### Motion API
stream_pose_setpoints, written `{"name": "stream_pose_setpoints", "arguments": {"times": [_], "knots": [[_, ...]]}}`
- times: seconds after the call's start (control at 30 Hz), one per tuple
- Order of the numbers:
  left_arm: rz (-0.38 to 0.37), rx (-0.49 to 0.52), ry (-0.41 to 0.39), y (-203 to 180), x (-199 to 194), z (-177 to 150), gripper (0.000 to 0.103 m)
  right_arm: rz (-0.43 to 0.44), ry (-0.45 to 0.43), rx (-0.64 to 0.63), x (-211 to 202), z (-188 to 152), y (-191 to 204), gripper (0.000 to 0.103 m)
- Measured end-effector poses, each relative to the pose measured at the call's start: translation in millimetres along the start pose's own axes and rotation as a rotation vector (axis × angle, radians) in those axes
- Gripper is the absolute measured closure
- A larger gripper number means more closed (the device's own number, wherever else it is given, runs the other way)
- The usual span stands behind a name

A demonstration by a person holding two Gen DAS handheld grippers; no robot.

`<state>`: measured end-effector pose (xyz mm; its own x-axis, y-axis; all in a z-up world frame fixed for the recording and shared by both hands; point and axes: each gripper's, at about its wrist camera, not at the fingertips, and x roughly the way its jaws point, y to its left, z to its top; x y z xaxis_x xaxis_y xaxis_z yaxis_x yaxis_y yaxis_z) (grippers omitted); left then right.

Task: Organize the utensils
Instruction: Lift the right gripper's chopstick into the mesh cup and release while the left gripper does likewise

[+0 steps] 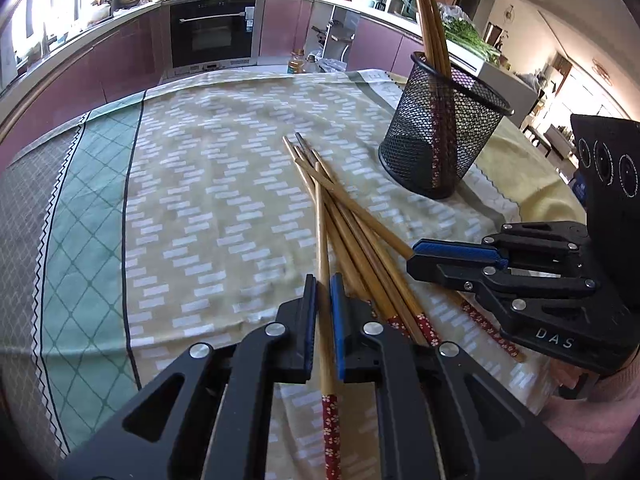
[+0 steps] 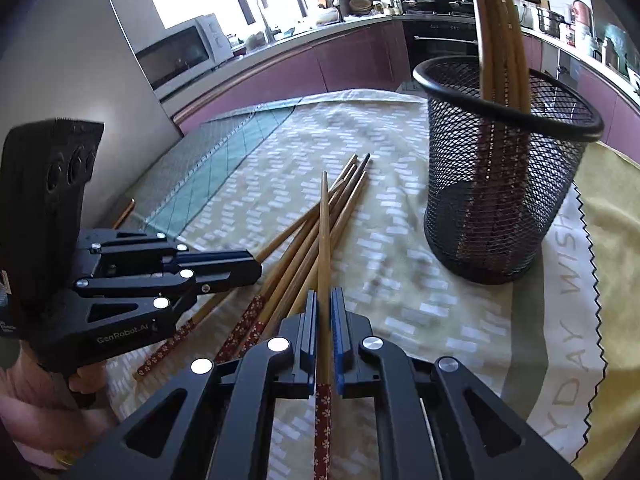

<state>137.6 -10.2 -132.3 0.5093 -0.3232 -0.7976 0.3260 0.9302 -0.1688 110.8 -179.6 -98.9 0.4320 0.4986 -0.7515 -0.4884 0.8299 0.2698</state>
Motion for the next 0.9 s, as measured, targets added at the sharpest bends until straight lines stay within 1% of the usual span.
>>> {"name": "stream_pose_setpoints", "arguments": {"times": [0.23, 0.33, 0.43, 0.57, 0.67, 0.9], "knots": [[-0.012, 0.018, 0.018, 2, 5, 6, 0.092, 0.0, 0.009, -0.015, 5, 4, -1, 0.095], [-0.004, 0.015, 0.02, 1, 5, 8, 0.095, 0.001, -0.005, -0.018, 2, 6, -1, 0.097], [-0.009, 0.009, 0.01, 0, 0, 9, 0.095, 0.009, -0.035, -0.017, -9, 10, -2, 0.097], [-0.046, 0.012, -0.03, -4, -18, 14, 0.095, 0.018, -0.088, -0.018, -29, 14, -5, 0.097], [-0.079, 0.023, -0.075, -8, -38, 21, 0.095, 0.027, -0.144, -0.01, -52, 18, -10, 0.097], [-0.166, 0.061, -0.166, -20, -81, 39, 0.095, 0.018, -0.255, 0.0, -95, 27, -19, 0.097]]}}
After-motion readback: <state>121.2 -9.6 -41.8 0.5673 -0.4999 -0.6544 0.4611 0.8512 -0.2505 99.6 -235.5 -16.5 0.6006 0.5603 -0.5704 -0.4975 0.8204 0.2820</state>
